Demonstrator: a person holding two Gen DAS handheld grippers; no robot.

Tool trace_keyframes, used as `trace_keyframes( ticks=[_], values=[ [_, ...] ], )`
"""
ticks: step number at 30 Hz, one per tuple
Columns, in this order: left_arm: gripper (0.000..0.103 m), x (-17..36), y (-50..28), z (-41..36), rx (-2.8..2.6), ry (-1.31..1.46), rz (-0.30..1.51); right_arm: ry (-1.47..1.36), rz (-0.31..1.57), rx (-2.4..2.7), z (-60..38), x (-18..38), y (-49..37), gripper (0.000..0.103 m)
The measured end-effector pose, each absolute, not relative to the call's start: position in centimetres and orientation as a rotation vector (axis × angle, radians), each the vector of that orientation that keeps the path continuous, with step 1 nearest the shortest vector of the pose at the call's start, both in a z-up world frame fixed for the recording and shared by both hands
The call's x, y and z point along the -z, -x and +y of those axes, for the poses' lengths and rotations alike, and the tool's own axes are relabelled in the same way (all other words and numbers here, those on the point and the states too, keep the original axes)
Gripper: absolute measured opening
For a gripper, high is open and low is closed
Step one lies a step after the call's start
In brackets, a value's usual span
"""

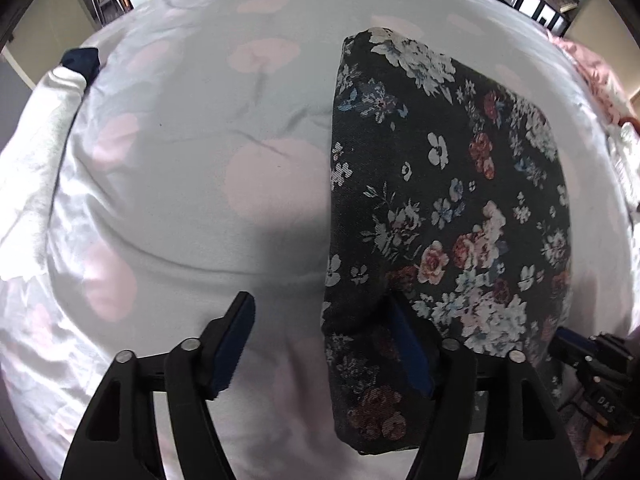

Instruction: Fold clothes

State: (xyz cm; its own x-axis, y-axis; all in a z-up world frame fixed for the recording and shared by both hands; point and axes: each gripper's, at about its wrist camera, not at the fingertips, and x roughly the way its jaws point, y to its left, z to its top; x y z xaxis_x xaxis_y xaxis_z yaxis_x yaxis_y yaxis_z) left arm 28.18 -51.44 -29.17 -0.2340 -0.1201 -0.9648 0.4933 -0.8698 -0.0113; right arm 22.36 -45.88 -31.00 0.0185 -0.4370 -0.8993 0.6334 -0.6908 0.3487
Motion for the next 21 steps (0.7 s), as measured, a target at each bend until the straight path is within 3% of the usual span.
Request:
trace_keyframes(
  ticks=[8,10,11,21],
  values=[
    [0.071,23.2,-29.9,-50.4,2.4,-1.358,0.505,-1.473,0.107,1.857,-44.7,28.4,-23.3,0.016],
    [0.082,21.3,-30.7,-49.8,2.475,-1.253,0.498,-1.449,0.066,1.893,-44.4,27.7,-23.1,0.017],
    [0.082,20.4,-31.1,-49.5,2.506,-1.201,0.488,-1.431,0.056,1.924,-44.5,27.3,-23.1,0.017],
    [0.082,19.7,-30.1,-50.5,2.485,-1.069,0.622,-1.172,0.119,2.121,-46.6,24.0,-22.3,0.017]
  ],
)
